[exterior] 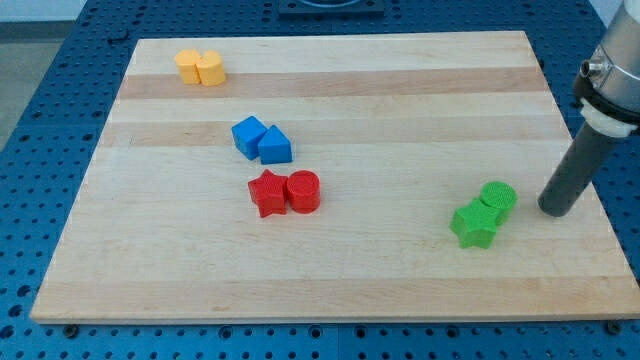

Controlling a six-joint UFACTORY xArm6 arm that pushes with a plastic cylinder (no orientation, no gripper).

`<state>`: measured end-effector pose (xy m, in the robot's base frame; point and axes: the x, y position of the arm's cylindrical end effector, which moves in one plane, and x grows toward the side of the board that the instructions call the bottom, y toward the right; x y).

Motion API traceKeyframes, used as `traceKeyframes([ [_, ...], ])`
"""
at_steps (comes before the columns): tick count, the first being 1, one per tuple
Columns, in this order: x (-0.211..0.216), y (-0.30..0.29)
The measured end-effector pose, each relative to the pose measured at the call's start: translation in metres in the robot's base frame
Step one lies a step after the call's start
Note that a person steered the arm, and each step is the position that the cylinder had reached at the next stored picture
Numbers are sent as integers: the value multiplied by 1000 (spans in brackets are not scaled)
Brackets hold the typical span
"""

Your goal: Nudge the green circle left a bit

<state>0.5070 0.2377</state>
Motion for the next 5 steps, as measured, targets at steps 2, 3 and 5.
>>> traceKeyframes([
  [2,0,-9],
  [3,0,-11],
  [5,0,-20],
])
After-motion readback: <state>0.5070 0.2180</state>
